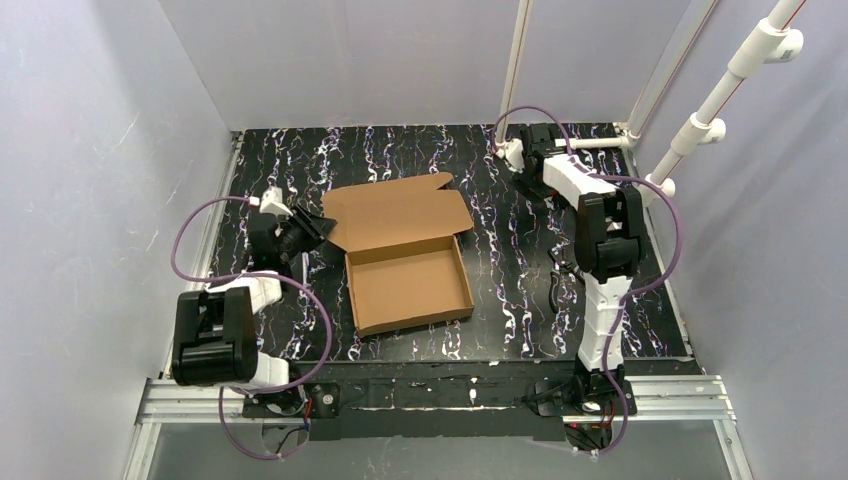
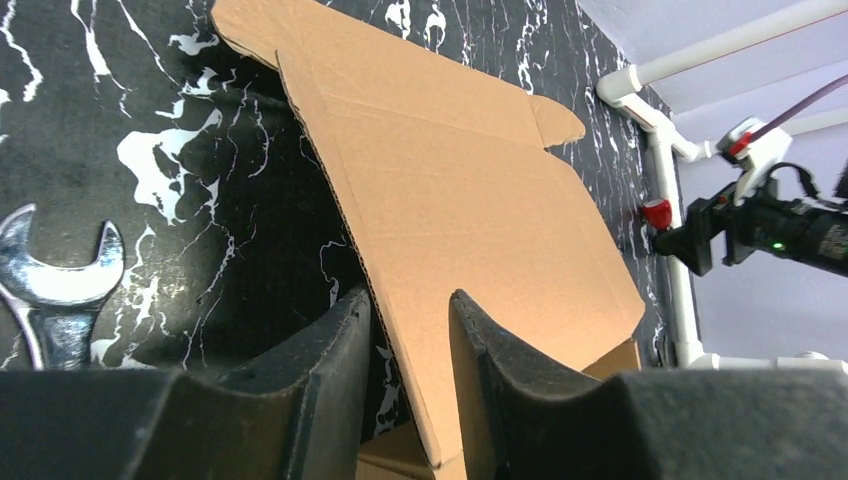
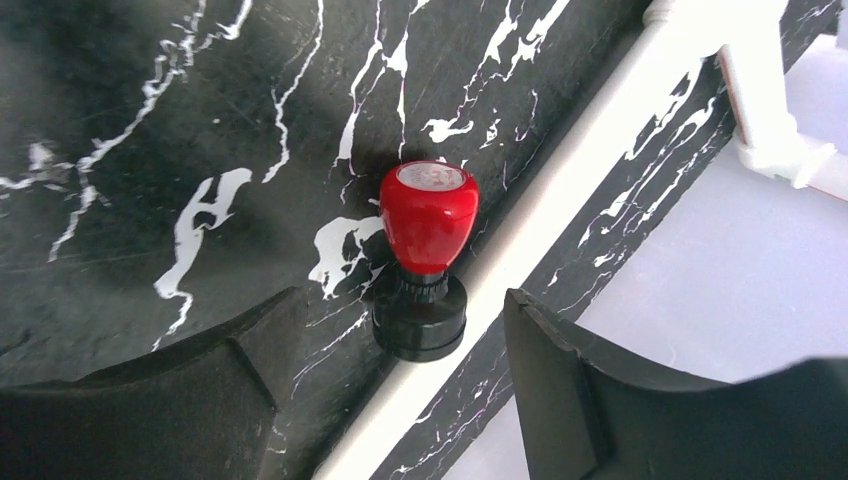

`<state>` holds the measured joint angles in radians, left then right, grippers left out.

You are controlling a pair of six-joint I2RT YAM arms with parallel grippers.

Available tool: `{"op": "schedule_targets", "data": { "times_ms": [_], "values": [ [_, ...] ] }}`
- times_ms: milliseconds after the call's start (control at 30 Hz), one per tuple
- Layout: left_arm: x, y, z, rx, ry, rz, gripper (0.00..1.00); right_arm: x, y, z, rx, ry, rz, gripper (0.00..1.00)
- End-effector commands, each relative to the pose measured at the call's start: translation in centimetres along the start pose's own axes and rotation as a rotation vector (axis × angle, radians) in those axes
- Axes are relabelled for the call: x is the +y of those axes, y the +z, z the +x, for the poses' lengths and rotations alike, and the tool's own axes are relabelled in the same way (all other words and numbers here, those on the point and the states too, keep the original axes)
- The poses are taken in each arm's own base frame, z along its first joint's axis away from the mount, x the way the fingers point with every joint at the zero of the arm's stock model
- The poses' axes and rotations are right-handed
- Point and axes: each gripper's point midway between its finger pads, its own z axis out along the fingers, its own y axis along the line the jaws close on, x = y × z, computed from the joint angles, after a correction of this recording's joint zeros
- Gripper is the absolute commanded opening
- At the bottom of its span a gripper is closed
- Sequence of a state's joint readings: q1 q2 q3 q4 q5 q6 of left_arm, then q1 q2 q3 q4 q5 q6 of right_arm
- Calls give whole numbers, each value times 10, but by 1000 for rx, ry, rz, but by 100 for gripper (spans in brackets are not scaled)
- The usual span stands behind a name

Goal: Fold the paper box
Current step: Pick up the product from the center of the board.

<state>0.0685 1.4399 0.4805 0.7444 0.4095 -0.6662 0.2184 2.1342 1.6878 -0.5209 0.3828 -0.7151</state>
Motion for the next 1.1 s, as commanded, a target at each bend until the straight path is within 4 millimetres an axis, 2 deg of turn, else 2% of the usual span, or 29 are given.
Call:
{"op": "schedule_targets", "data": {
  "times_ms": [0, 300, 433, 600, 667, 733, 867, 1067],
  "values": [
    [-15, -16, -24, 2, -22, 22, 34, -20, 8, 3, 24, 13, 43, 80],
    [-30, -52, -36, 107, -27, 44, 53, -10, 25, 8, 46, -1, 0, 78],
    [-36, -67, -27, 155, -5, 34, 62, -5, 28, 10, 56, 3, -19, 70],
    [-36, -83, -20, 181, 23, 0, 73, -1, 31, 18, 71, 24, -47, 69],
    [-38, -88, -20, 170, 24, -5, 82, 1, 34, 23, 81, 31, -60, 65],
    [-34, -92, -21, 154, 2, -50, 97, 5, 36, 26, 91, 32, -74, 59],
    [-34, -98, -16, 170, -6, -60, 98, 12, 39, 29, 92, 38, -106, 51],
    [-46, -106, -7, 202, 24, 2, 98, 16, 34, 26, 66, 47, -131, 31]
  ]
}}
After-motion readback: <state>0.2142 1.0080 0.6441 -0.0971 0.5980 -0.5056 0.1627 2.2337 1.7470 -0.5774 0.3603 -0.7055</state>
